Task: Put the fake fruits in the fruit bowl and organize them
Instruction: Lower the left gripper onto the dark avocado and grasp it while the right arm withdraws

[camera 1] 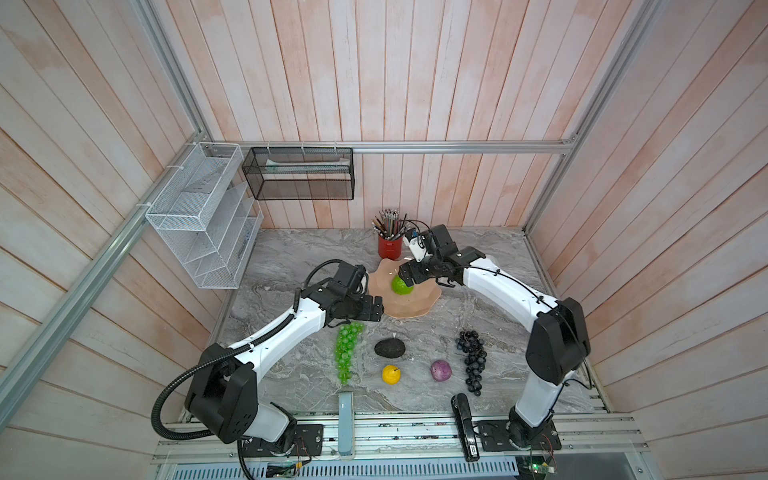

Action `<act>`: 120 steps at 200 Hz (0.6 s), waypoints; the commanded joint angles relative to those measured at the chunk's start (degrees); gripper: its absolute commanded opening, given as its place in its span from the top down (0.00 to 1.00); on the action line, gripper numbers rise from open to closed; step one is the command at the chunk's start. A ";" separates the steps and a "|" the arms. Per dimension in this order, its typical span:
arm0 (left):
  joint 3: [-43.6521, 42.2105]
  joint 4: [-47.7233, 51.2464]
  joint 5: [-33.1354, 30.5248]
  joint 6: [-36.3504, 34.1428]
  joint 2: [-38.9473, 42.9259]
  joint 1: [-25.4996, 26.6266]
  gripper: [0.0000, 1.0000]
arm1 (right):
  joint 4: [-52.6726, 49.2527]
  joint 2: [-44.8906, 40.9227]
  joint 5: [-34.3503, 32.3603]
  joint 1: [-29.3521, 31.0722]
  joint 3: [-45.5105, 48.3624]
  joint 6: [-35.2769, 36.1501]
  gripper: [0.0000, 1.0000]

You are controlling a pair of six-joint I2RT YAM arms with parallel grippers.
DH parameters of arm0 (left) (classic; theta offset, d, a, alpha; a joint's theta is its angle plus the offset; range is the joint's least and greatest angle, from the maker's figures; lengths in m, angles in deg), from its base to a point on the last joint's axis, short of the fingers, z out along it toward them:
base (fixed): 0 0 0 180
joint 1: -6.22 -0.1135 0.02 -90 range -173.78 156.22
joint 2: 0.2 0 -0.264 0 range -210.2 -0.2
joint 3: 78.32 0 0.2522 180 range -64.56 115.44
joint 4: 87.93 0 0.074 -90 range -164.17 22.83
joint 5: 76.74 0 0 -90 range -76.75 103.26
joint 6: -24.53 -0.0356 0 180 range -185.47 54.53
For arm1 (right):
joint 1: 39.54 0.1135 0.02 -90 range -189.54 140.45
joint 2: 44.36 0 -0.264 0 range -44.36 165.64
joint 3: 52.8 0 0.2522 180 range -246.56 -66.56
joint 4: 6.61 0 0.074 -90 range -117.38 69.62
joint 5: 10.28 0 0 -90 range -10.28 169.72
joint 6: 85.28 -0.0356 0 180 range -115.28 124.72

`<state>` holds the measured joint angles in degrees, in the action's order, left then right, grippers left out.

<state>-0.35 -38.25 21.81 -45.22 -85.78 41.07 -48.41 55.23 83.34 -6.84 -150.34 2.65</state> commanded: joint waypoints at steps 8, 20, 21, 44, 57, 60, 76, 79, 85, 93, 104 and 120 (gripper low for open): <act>3.37 3.32 -0.29 -7.20 -4.53 5.65 0.07 | 4.30 -8.95 3.26 -3.36 9.70 -4.14 0.09; 3.88 3.60 -0.60 -9.19 -6.38 7.62 0.07 | 7.49 -12.94 3.73 -4.66 14.42 -5.19 0.09; 3.94 3.66 -0.71 -9.36 -6.54 7.79 0.07 | 7.74 -13.29 3.79 -4.75 14.78 -5.25 0.10; 4.38 5.02 -2.33 -13.04 -10.07 10.25 0.12 | 11.13 -17.48 6.26 -8.57 20.53 -7.46 0.10; 4.37 5.69 -2.63 -14.41 -11.42 10.76 0.13 | 12.79 -18.98 7.41 -10.59 22.63 -8.53 0.10; 4.34 5.63 -2.78 -14.59 -11.59 10.84 0.13 | 13.24 -19.25 7.69 -10.92 22.96 -8.75 0.10; 3.69 4.85 -2.50 -15.49 -12.10 10.85 0.13 | 14.95 -20.46 9.14 -12.42 24.69 -9.52 0.10; 3.59 4.59 -2.49 -15.50 -12.10 10.85 0.13 | 15.11 -20.53 9.28 -12.53 24.87 -9.58 0.10; 3.30 4.19 -2.42 -15.49 -12.23 10.85 0.13 | 15.28 -20.58 9.41 -12.75 25.12 -9.62 0.10; 3.13 3.73 -2.08 -17.14 -12.62 10.88 0.13 | 15.36 -20.45 9.48 -12.85 25.30 -9.45 0.10; 3.32 3.39 -1.17 -17.44 -13.30 10.94 0.13 | 15.14 -20.11 9.59 -12.85 25.25 -9.20 0.10; 3.17 2.69 0.26 -17.48 -14.30 11.03 0.14 | 15.20 -19.66 9.66 -12.87 25.24 -9.01 0.10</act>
<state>2.77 -34.53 20.37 -60.22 -98.26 51.94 -35.29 35.58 91.20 -19.60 -125.36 -5.81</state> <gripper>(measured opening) 0.870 0.902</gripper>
